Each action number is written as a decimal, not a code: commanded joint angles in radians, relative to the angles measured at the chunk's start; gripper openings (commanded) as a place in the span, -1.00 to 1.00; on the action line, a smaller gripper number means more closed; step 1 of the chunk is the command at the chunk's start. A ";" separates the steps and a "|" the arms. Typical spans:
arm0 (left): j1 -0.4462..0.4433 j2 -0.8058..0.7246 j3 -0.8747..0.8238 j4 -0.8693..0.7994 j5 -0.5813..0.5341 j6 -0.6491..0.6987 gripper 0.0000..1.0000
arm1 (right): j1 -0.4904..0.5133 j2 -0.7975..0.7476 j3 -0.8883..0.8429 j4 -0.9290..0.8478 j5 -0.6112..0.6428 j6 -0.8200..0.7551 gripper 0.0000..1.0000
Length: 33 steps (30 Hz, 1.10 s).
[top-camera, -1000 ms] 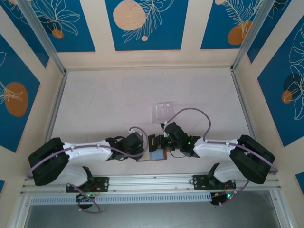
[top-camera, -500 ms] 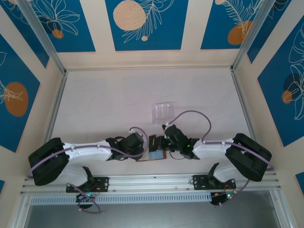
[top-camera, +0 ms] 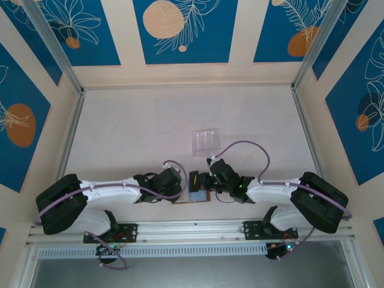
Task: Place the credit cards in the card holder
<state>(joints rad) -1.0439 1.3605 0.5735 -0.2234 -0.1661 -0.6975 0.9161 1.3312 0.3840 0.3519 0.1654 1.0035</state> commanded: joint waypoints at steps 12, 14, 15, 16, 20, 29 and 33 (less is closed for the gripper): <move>-0.010 0.024 -0.046 -0.050 -0.003 -0.003 -0.26 | -0.003 -0.001 0.015 0.044 -0.016 0.017 -1.00; -0.010 0.023 -0.047 -0.050 -0.004 -0.002 -0.26 | -0.004 -0.004 0.019 0.040 -0.017 0.015 -1.00; -0.010 0.024 -0.047 -0.050 -0.004 -0.003 -0.26 | -0.003 -0.004 0.020 0.039 -0.018 0.014 -1.00; -0.010 0.023 -0.049 -0.050 -0.003 -0.003 -0.26 | -0.004 -0.001 0.024 0.038 -0.019 0.013 -1.00; -0.010 0.019 -0.050 -0.051 -0.005 -0.004 -0.26 | -0.010 0.021 0.022 0.061 -0.036 0.023 -1.00; -0.010 0.016 -0.057 -0.048 -0.006 -0.007 -0.26 | -0.010 0.020 0.027 0.065 -0.050 0.028 -1.00; -0.010 0.015 -0.057 -0.050 -0.006 -0.008 -0.26 | -0.013 0.032 0.019 0.088 -0.064 0.040 -1.00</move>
<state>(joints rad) -1.0439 1.3560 0.5579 -0.1967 -0.1661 -0.7006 0.9081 1.3476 0.3866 0.4065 0.1234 1.0267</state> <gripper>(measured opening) 0.370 0.066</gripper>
